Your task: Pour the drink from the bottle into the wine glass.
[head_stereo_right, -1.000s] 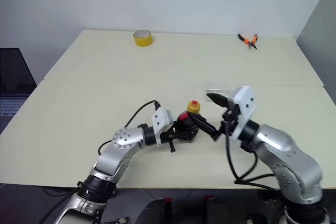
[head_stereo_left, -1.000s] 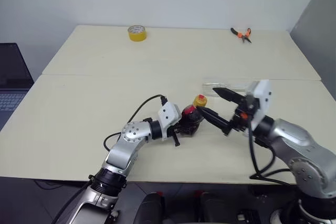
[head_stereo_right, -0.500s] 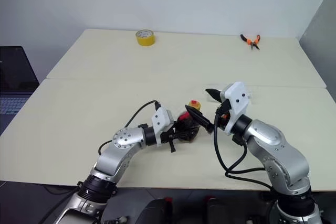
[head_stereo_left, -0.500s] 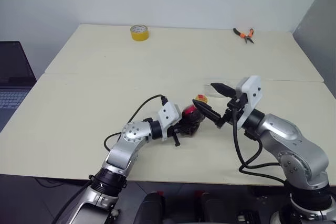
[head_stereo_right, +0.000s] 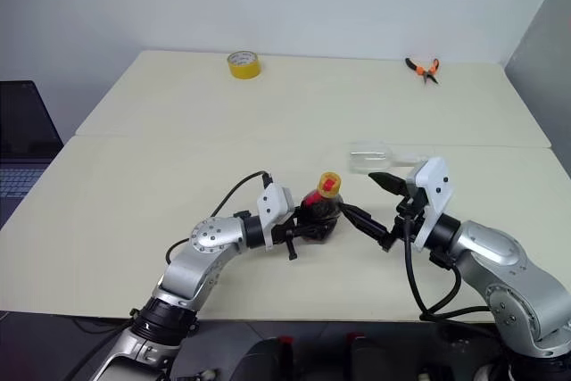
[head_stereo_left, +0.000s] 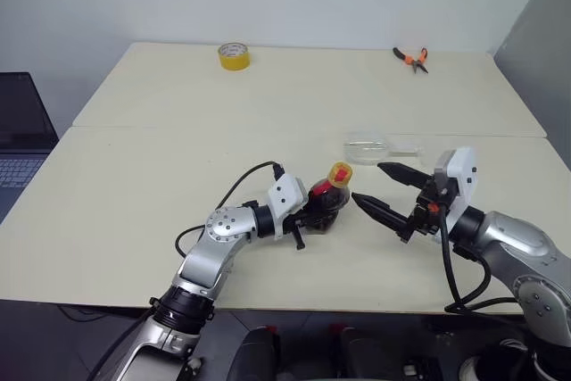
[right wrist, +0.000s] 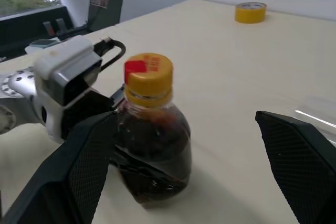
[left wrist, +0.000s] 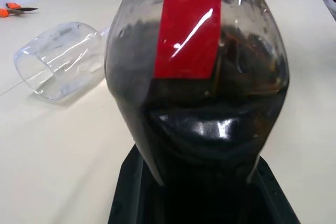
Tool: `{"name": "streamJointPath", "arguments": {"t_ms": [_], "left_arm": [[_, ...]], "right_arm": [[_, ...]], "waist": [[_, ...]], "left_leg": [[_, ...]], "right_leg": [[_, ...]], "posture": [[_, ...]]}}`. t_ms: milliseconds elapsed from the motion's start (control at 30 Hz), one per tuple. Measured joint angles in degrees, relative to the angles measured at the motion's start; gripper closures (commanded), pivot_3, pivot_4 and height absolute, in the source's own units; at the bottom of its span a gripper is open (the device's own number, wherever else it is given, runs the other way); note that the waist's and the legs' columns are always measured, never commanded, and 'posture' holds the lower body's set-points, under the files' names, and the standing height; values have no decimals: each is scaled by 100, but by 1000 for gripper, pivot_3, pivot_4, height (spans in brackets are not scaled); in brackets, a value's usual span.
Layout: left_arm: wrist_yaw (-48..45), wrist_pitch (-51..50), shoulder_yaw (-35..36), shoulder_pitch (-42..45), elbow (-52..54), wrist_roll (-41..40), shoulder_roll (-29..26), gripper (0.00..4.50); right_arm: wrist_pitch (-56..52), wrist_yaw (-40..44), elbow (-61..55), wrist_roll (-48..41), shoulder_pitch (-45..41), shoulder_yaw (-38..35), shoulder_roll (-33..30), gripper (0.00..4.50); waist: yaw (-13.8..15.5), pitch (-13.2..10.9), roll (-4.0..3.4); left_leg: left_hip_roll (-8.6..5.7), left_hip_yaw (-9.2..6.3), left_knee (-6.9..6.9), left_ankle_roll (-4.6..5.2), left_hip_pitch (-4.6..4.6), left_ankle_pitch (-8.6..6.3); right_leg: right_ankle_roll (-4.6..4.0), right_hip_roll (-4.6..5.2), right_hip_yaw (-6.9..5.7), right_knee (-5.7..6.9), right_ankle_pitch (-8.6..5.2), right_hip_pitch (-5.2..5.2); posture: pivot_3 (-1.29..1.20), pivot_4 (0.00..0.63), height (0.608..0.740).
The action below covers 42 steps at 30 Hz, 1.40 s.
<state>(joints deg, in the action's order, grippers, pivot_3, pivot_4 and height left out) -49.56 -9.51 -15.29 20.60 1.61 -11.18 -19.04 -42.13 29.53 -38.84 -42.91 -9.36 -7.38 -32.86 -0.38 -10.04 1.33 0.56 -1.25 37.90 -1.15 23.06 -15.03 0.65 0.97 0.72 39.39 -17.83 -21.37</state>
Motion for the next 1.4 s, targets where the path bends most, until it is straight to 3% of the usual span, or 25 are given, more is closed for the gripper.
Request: {"name": "streamJointPath", "arguments": {"t_ms": [367,900,1100,1400], "left_arm": [[1,0,-2,0,0,-1,8,3873],[20,-5,16,0,-4,5,-22,3879],[-2,-4,4,0,-2,0,-10,3884],[-8,-3,-1,1,-2,0,9,3884]], "right_arm": [[27,-549,28,257,-575,550,543,0],[263,-427,194,621,-244,282,121,0],[-67,-256,133,17,-20,-75,-50,0],[-369,-733,-65,-488,-428,221,354,0]], "waist": [[10,0,0],[13,0,0],[7,0,0],[7,0,0]], "left_leg": [[0,-1,1,0,1,0],[-1,0,0,0,1,0],[1,0,0,0,0,0],[1,-1,0,0,1,0]], "right_leg": [[0,2,-2,-1,0,-1],[0,2,-2,0,0,0],[0,1,-1,1,0,0],[0,0,-1,0,0,-1]], "posture": [[0,150,740],[0,150,740],[0,150,740],[0,150,740]]}}
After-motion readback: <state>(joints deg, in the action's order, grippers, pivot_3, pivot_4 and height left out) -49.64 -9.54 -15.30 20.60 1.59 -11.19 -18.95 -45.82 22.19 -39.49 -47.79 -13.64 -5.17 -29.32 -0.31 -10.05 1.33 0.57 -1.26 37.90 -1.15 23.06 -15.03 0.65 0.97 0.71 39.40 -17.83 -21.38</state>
